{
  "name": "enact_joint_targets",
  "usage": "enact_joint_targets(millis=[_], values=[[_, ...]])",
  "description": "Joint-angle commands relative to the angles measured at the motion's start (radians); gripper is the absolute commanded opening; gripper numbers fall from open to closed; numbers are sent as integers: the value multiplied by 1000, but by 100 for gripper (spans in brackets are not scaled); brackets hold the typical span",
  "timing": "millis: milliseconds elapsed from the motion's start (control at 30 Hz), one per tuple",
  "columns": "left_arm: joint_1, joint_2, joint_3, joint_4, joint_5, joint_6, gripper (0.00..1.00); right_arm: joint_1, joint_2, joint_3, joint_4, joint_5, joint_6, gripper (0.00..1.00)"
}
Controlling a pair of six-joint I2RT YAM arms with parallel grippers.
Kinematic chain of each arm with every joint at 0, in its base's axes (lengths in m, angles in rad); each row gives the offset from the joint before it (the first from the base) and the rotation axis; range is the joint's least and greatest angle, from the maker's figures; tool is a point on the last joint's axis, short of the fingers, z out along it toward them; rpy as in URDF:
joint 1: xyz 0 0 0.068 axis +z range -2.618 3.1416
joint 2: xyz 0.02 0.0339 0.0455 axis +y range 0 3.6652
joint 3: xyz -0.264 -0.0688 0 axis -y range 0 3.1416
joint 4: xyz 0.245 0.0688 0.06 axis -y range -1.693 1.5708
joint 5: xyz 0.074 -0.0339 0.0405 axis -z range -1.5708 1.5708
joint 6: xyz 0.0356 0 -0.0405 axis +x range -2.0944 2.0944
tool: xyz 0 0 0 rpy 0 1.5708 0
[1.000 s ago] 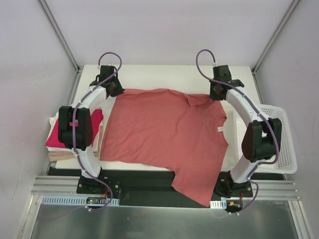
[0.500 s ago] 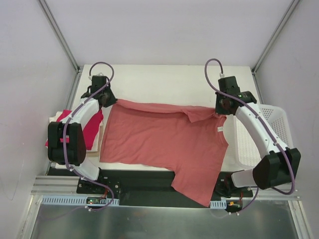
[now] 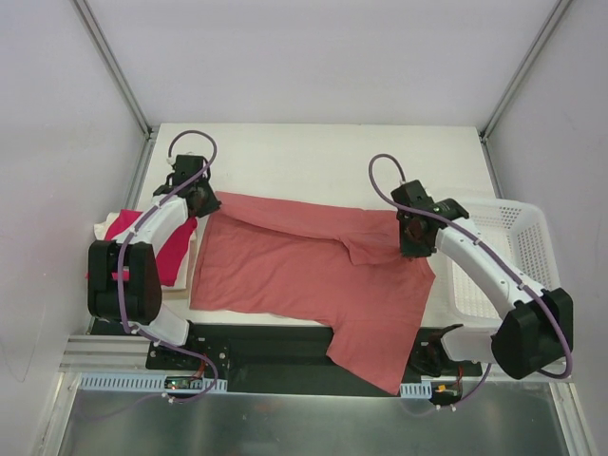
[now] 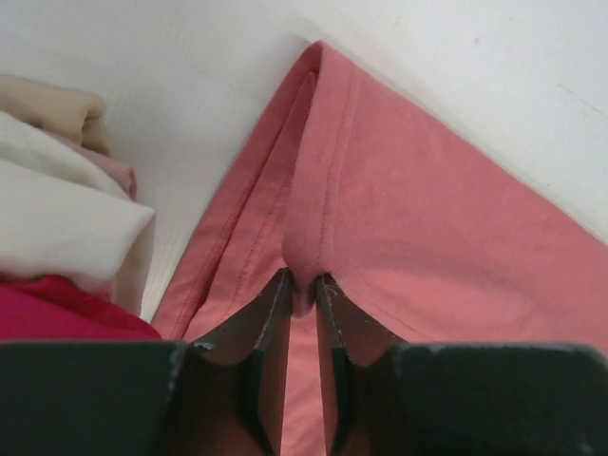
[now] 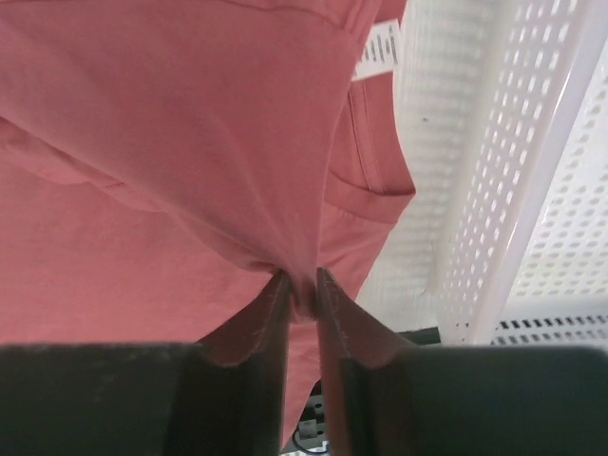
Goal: Fold and stack the t-shirts
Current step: Fold the tshirt
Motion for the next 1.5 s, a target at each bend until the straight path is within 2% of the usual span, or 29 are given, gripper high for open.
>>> enact_joint_targets(millis=[0, 33, 67, 100, 133, 167, 300, 433, 533, 600, 667, 833, 1000, 1267, 1467], values=[[1, -30, -2, -62, -54, 9, 25, 32, 17, -15, -96, 120, 96, 37], [1, -33, -2, -67, -46, 12, 34, 41, 32, -9, -122, 135, 104, 45], [1, -38, -1, -70, -35, 17, 64, 44, 40, 2, -134, 163, 110, 61], [1, -45, 1, -72, -8, 18, 78, 49, 46, 9, -145, 173, 110, 72], [1, -62, 4, -73, 6, 18, 90, 69, 49, 17, -157, 192, 110, 77], [1, -73, 2, -75, 23, 18, 99, 79, 46, 23, -159, 197, 107, 86], [0, -136, 5, -73, 114, 15, 99, 130, 6, 28, -58, 126, -5, 88], [-23, -205, -28, -75, 207, -18, 99, 184, -26, -15, 103, -94, -86, 88], [-74, -269, -86, -73, 212, -47, 99, 228, 35, -26, 221, -219, -96, 84], [-103, -329, -126, -73, 177, -66, 99, 253, 122, -5, 249, -236, -92, 80], [-143, -370, -195, -73, 146, -104, 99, 268, 190, 37, 257, -230, -77, 73], [-163, -547, -399, -75, 128, -205, 99, 277, 386, 110, 258, -147, -30, 56], [-164, -700, -511, -90, 135, -233, 99, 279, 474, 152, 267, -75, 1, 47], [-164, -766, -521, -133, 108, -223, 99, 277, 561, 187, 258, -49, 26, 30], [-164, -769, -506, -159, 83, -215, 99, 279, 554, 184, 235, 2, 43, 11]])
